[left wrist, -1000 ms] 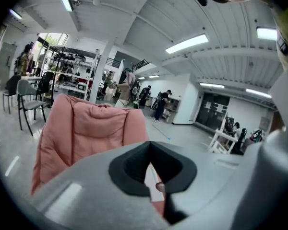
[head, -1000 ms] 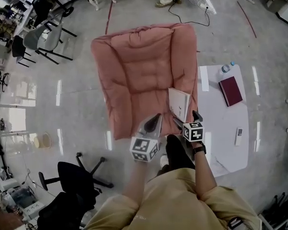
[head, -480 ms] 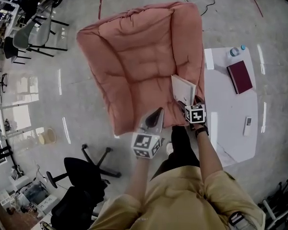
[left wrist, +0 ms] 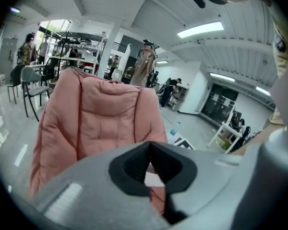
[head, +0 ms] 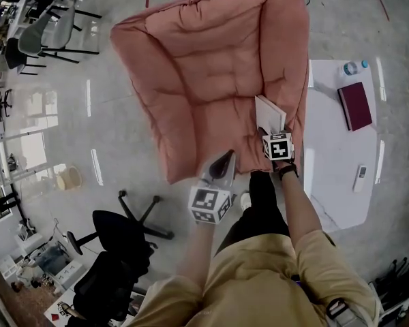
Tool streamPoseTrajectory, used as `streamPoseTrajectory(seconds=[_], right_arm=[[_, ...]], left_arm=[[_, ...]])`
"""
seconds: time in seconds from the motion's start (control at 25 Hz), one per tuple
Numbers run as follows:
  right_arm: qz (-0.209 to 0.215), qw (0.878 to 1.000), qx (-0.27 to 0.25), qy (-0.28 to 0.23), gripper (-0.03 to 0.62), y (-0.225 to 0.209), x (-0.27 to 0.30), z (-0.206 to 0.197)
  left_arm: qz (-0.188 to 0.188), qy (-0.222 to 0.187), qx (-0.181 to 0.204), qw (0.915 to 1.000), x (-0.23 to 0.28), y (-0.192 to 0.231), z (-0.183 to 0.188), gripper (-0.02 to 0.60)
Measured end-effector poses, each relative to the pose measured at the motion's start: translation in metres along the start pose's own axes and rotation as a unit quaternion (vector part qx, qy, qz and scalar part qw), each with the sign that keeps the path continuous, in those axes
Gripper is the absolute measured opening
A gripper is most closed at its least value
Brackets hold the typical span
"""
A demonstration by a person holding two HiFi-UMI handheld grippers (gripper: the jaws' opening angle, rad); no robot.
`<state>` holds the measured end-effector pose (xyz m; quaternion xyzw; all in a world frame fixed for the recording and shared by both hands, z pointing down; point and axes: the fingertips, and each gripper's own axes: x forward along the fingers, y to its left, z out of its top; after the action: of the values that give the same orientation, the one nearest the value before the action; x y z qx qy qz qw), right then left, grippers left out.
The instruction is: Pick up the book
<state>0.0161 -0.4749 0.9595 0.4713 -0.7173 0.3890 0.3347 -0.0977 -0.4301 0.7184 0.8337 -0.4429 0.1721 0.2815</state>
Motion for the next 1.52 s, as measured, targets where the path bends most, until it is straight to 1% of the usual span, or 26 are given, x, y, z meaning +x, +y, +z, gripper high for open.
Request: streamPoseTrajectory(seconds=[0.04,0.08,0.16,0.24,0.28,0.32,0.4,0.48,0.64,0.8,1.0,1.16,1.28,1.4,1.52], right_arm=[[-0.007,1.000,-0.004,0.002,0.284,0.000,0.004,0.001],[-0.016,1.000,-0.007,0.001,0.255,-0.001,0.008,0.002],[-0.037,0.999,-0.011,0.000,0.178,-0.004,0.013,0.008],[-0.050,0.999,-0.010,0.003,0.147,-0.008,0.018,0.013],[-0.056,0.998,-0.009,0.006,0.089,-0.009,0.019,0.014],[-0.060,0.998,-0.006,0.008,0.074,-0.010,0.020,0.014],[-0.055,0.998,0.013,0.007,0.058,-0.011,0.019,0.015],[-0.043,0.999,0.033,-0.005,0.054,-0.008,0.015,0.015],[-0.025,0.998,0.042,-0.031,0.052,-0.003,-0.008,0.011],[-0.016,0.998,0.036,-0.048,0.052,0.007,-0.050,0.012],[-0.022,0.993,0.037,-0.109,0.052,0.016,-0.124,0.027],[-0.030,0.984,0.044,-0.168,0.052,0.029,-0.200,0.036],[-0.030,0.974,0.038,-0.219,0.052,0.042,-0.260,0.048],[-0.037,0.959,0.013,-0.280,0.052,0.052,-0.319,0.072],[-0.046,0.939,-0.012,-0.340,0.052,0.067,-0.381,0.093]], left_arm=[[0.002,0.002,-0.002,1.0000,-0.001,0.003,-0.002,0.002],[0.004,0.003,-0.003,1.0000,-0.002,0.006,-0.004,0.002],[0.008,0.004,-0.006,0.9999,-0.004,0.012,-0.008,0.002],[0.012,0.004,-0.009,0.9999,-0.005,0.016,-0.010,0.002],[0.014,0.004,-0.012,0.9998,-0.006,0.018,-0.011,0.002],[0.016,0.003,-0.014,0.9998,-0.007,0.018,-0.012,0.002],[0.016,0.003,-0.017,0.9997,-0.009,0.018,-0.013,0.002],[0.014,0.005,-0.020,0.9997,-0.012,0.015,-0.014,0.002],[0.004,0.001,-0.022,0.9997,-0.017,0.003,-0.010,0.002],[0.002,-0.012,-0.020,0.9997,-0.028,-0.011,0.000,0.002],[-0.004,-0.044,-0.014,0.9989,-0.037,-0.032,0.022,0.002],[-0.006,-0.064,-0.004,0.9979,-0.061,-0.058,0.036,0.002],[-0.005,-0.086,0.007,0.9963,-0.085,-0.075,0.048,0.002],[-0.007,-0.122,0.024,0.9922,-0.103,-0.091,0.070,0.002],[-0.009,-0.159,0.046,0.9862,-0.127,-0.107,0.095,0.002]])
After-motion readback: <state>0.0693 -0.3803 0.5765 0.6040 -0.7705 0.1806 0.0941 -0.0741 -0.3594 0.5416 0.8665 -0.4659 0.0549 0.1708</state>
